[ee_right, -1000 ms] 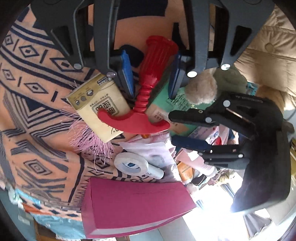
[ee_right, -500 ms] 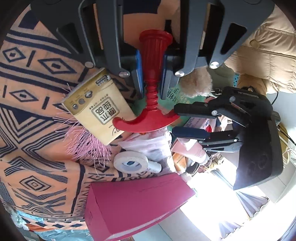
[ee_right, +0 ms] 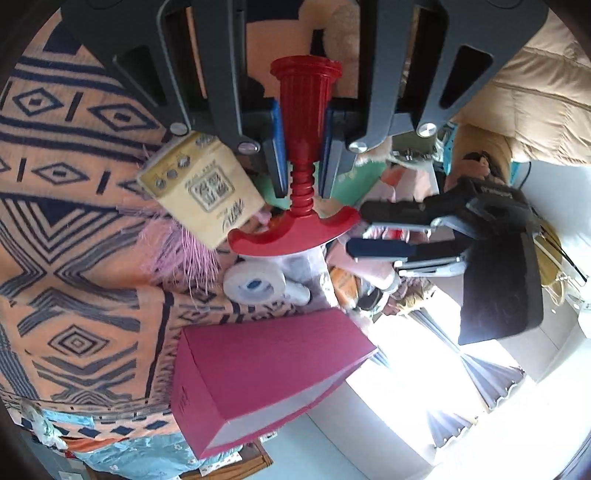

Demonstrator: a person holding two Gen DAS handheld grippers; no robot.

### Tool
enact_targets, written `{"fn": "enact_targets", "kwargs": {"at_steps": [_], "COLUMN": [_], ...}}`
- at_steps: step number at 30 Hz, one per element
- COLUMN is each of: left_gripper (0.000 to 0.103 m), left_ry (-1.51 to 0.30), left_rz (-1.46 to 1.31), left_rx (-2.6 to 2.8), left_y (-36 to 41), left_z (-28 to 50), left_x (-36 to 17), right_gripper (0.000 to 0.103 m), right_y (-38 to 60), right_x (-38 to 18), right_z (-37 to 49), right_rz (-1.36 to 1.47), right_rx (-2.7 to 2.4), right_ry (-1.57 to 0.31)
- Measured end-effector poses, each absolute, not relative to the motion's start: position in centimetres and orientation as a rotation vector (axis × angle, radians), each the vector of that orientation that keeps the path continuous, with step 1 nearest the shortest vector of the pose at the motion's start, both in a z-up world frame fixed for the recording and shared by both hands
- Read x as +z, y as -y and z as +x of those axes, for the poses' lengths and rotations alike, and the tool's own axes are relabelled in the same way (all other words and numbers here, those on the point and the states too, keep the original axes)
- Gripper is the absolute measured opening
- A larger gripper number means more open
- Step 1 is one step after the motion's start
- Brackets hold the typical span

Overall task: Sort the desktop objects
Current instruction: 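Lift the red tool with the right gripper and carry it toward the box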

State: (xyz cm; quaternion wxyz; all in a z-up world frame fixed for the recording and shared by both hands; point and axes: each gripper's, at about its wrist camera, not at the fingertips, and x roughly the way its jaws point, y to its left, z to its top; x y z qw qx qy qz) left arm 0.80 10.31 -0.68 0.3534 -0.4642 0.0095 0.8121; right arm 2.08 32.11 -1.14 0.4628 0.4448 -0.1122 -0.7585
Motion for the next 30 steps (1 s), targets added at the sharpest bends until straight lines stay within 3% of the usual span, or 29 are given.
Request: {"fn": "enact_targets", "kwargs": {"at_steps": [15, 17, 19, 20, 30], "left_gripper": [0.046, 0.044, 0.031, 0.029, 0.028], "left_ry": [0.083, 0.076, 0.056, 0.048, -0.007], "left_rz": [-1.228, -1.225, -1.216, -1.220, -1.222], "left_rx": [1.998, 2.004, 2.017, 2.023, 2.074], "left_y": [-12.4, -12.2, -12.1, -12.1, -11.6], "left_z": [-1.4, -1.5, -1.3, -1.2, -1.5], "left_x": [-1.4, -1.6, -1.6, -1.6, -1.4], "right_gripper": [0.016, 0.015, 0.015, 0.015, 0.015], "right_y": [-30.4, -29.9, -29.6, -29.4, -28.4], "right_x": [0.3, 0.3, 0.3, 0.2, 0.3], "right_z": [-0.4, -0.4, -0.5, -0.6, -0.8], "right_rz": [1.020, 1.014, 1.013, 1.017, 1.035], "right_rx": [-1.867, -1.858, -1.861, -1.858, -1.885], "right_ry": [0.384, 0.387, 0.376, 0.374, 0.285]}}
